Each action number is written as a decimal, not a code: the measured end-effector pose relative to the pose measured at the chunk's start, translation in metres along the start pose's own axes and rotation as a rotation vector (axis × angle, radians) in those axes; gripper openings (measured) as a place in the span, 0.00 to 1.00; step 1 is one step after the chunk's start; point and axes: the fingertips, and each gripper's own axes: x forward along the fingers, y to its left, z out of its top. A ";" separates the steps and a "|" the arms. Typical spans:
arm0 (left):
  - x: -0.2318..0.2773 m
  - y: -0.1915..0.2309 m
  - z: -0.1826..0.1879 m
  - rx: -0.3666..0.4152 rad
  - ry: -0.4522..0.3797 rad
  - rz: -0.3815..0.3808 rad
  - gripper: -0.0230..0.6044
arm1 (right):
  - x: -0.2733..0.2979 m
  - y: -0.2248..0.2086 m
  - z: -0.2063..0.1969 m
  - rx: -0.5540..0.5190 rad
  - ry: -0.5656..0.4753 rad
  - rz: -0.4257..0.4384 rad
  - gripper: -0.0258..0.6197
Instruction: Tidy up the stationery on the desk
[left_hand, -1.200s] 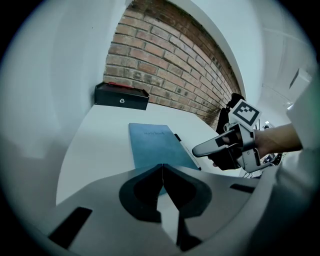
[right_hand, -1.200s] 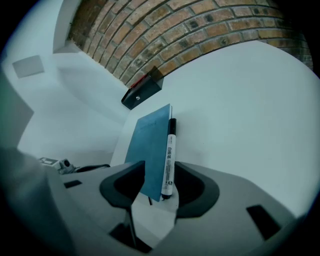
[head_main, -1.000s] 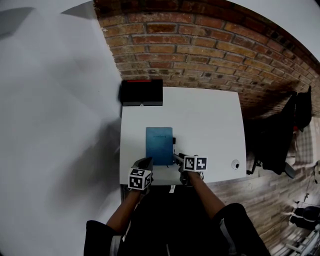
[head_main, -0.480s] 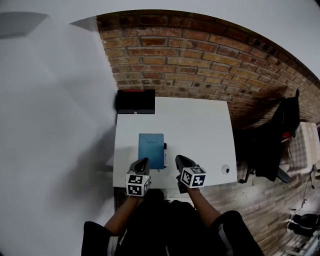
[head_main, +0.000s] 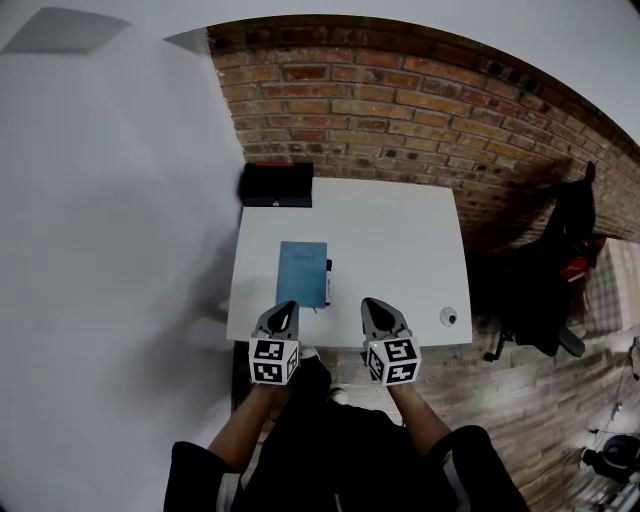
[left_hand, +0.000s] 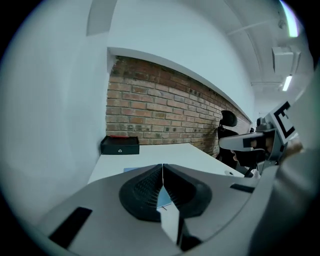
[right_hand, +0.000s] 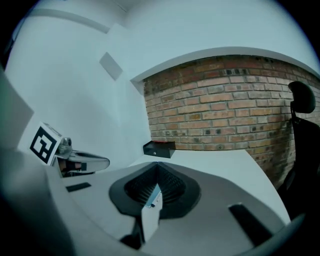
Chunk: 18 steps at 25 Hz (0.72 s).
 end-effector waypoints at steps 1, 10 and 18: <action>-0.007 -0.004 -0.001 0.005 -0.004 0.003 0.06 | -0.008 0.000 0.001 -0.004 -0.007 -0.002 0.07; -0.053 -0.043 -0.024 0.023 0.002 0.009 0.06 | -0.061 0.006 -0.015 0.003 -0.020 -0.006 0.07; -0.072 -0.055 -0.041 0.030 0.012 0.011 0.06 | -0.078 0.023 -0.035 0.001 -0.006 0.020 0.07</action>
